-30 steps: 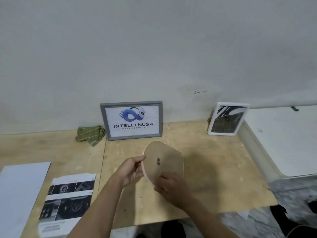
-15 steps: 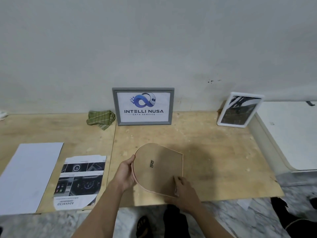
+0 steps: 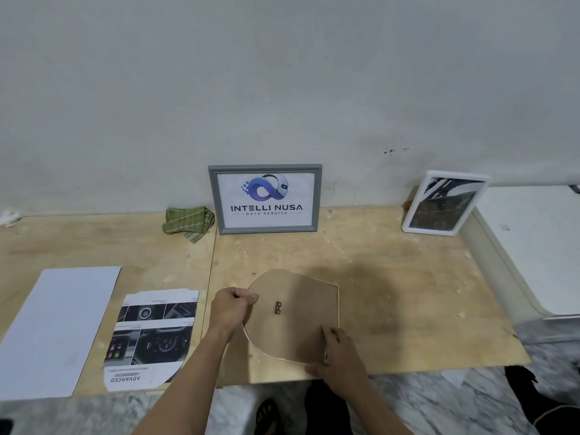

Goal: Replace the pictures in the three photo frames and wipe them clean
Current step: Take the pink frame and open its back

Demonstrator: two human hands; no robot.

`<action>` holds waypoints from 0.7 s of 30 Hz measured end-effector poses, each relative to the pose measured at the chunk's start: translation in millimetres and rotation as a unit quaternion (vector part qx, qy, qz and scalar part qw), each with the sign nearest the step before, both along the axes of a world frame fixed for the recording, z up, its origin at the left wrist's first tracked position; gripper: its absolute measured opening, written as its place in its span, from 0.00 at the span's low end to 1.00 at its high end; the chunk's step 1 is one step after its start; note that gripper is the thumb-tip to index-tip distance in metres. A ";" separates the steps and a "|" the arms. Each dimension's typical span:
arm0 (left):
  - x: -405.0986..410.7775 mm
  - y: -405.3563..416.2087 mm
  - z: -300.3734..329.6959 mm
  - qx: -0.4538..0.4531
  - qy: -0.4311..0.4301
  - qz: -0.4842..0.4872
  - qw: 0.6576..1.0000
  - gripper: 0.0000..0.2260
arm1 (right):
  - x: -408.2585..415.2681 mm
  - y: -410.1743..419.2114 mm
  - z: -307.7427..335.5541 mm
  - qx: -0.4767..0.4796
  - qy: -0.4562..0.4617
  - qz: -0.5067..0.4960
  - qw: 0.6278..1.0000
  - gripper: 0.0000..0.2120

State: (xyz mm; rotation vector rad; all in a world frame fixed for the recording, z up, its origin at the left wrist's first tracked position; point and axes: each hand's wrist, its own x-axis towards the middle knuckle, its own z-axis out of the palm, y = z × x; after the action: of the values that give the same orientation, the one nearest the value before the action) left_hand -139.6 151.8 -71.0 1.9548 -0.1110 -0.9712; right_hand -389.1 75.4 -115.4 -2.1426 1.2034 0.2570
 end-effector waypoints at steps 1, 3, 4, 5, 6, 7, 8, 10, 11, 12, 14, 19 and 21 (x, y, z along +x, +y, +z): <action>1.6 -1.7 -3.3 0.003 -0.002 0.002 1.000 0.05 | -1.0 0.2 0.1 0.001 -0.002 -0.005 1.000 0.47; 5.1 -3.2 -5.4 -0.002 0.017 0.011 1.000 0.05 | -1.9 -0.1 0.4 0.004 -0.009 -0.017 1.000 0.49; 7.2 -2.7 -5.5 -0.003 0.030 0.016 0.999 0.05 | -1.7 -0.6 0.6 0.006 -0.011 -0.018 1.000 0.49; 10.1 -1.6 -7.8 -0.003 0.043 0.025 0.999 0.05 | -1.6 -0.8 0.4 0.008 -0.013 -0.015 1.000 0.50; 14.1 1.1 -10.0 -0.004 0.052 0.039 0.998 0.05 | -0.9 -0.7 0.5 0.010 -0.015 -0.012 1.000 0.50; 17.6 4.3 -11.8 -0.005 0.060 0.057 0.997 0.05 | -0.9 -0.3 0.5 0.014 -0.014 -0.010 1.000 0.49; 22.0 8.3 -13.7 -0.009 0.066 0.076 0.995 0.05 | -0.7 0.4 0.5 0.015 -0.012 -0.006 1.000 0.48; 28.5 16.2 -16.6 -0.013 0.074 0.099 0.992 0.04 | -1.5 1.4 -1.0 0.003 0.000 0.013 1.000 0.45; 30.4 20.1 -17.0 -0.014 0.080 0.103 0.991 0.04 | -1.7 1.9 -2.1 -0.005 0.006 0.025 1.000 0.42; 31.2 23.8 -17.3 -0.018 0.088 0.107 0.990 0.04 | -1.9 2.5 -2.2 -0.009 0.013 0.033 0.999 0.39; 32.0 30.1 -18.4 -0.020 0.093 0.121 0.988 0.04 | -2.1 3.5 -2.6 -0.017 0.029 0.050 0.998 0.35; 39.9 46.6 -20.6 -0.032 0.086 0.188 0.978 0.07 | -3.9 3.8 -2.4 -0.030 0.065 0.083 0.994 0.33; 42.7 49.7 -19.3 -0.043 0.091 0.189 0.977 0.07 | -4.7 2.8 -1.4 -0.027 0.055 0.067 0.996 0.31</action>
State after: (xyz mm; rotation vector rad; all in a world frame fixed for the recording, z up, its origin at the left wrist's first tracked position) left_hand -96.9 201.4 -90.3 1.7146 0.3085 -0.8691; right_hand -393.8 78.3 -116.8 -2.2858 1.1410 0.4099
